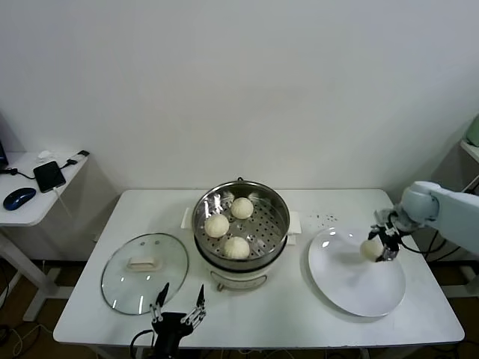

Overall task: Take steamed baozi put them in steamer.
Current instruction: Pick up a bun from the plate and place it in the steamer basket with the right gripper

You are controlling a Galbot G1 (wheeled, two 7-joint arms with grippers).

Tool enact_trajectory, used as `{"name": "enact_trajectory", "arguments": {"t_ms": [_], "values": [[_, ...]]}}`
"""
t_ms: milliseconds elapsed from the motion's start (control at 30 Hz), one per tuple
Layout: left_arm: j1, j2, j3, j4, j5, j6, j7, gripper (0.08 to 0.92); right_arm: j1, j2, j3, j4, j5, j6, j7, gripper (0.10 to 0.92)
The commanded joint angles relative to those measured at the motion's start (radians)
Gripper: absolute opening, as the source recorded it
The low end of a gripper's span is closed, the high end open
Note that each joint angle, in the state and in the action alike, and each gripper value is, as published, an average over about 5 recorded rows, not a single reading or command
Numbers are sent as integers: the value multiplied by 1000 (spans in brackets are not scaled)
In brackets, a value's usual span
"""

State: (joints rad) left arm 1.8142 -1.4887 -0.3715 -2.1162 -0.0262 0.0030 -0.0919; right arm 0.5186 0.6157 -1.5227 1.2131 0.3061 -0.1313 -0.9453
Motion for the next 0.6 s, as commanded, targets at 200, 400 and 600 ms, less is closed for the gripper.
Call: {"name": "enact_trajectory", "arguments": {"t_ms": [200,400,600], "values": [[0,13,12,-20,2,6,0,823,687,371,-310,219,720,-122,19,696],[-5,16,8,-22,-4,8,-1,823,569,513,-285,257,779,-178,109,696],[-4,21,4,-18,-9,8,-1,823,362,589,-296,176,702,-198,162,696]]}}
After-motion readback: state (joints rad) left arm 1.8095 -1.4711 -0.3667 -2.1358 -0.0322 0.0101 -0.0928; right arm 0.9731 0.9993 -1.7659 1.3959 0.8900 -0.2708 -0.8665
